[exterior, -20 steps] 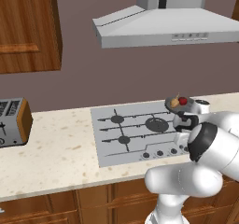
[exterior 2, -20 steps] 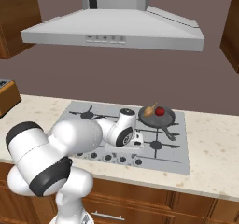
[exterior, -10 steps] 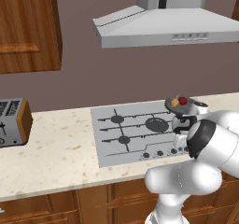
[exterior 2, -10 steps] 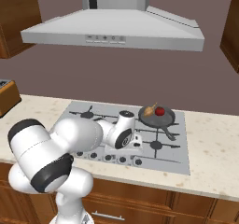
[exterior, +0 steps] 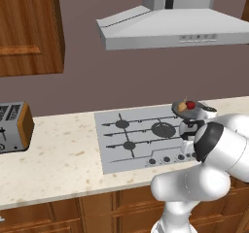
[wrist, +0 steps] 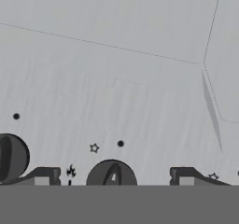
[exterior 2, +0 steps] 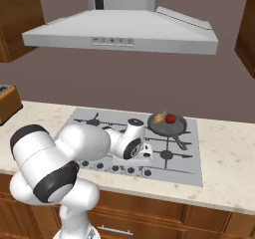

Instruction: Place the pan on the rear right burner on the stove. Then place the tomato and the onion in the pan and turn on the rear right burner.

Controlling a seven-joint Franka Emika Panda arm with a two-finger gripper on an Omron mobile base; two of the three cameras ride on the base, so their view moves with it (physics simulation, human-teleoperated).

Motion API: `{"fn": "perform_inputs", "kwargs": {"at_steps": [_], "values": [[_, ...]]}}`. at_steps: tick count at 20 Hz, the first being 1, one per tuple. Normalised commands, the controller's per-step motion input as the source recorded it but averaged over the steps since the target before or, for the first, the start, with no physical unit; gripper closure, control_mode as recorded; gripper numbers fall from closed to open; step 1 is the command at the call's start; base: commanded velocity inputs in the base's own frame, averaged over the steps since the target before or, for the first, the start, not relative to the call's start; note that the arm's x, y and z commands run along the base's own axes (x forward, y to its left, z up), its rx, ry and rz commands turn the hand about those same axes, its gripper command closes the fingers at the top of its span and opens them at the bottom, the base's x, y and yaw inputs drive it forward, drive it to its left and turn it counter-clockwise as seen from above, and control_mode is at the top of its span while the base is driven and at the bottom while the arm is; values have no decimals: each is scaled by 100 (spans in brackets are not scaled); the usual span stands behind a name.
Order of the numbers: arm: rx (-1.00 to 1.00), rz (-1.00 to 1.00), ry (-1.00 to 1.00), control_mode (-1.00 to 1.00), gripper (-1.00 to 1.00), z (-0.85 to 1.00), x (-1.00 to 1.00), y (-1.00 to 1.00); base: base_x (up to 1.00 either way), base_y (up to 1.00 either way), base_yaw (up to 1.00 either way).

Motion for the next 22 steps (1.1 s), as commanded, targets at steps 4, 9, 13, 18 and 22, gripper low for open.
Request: {"fn": "perform_inputs", "kwargs": {"at_steps": [4,9,13,18,22], "values": [[0,0,0,-100,-100,-3,-9,0,0,0,0],[0,0,0,-100,-100,-1,-30,0,0,0,0],[0,0,0,-100,-100,-3,-16,5,0,0,0],[0,0,0,-100,-100,-2,1,28,0,0,0],[0,0,0,-100,-100,0,2,19,0,0,0]]}}
